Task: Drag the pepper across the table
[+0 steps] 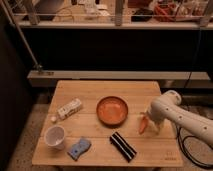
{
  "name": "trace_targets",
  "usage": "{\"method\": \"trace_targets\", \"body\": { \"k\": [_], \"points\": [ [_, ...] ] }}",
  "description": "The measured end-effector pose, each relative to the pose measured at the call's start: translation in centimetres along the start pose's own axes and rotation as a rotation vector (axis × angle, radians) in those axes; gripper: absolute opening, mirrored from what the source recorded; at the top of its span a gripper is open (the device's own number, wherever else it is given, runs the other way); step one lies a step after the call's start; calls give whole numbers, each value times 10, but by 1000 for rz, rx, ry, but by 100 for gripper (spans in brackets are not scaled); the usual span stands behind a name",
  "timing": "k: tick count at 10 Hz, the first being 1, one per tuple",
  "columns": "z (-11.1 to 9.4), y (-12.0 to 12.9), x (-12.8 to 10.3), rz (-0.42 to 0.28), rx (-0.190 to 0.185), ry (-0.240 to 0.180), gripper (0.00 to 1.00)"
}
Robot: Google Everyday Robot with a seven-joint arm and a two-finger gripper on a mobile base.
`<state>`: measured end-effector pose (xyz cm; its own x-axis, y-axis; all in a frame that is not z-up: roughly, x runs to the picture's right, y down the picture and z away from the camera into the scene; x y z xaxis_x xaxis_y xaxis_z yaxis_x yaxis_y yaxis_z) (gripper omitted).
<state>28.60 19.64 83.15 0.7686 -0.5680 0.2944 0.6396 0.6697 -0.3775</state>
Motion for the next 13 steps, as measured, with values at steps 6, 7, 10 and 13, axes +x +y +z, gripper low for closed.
{"method": "trace_targets", "body": {
  "k": [6,7,10,13],
  "points": [
    [2,-5,0,-16,-2,8,76],
    [3,-5,0,-20,-2,10,76],
    [4,-5,1,-18,-3,12,75],
    [5,-5,3,-20,-4,15,64]
  ]
}}
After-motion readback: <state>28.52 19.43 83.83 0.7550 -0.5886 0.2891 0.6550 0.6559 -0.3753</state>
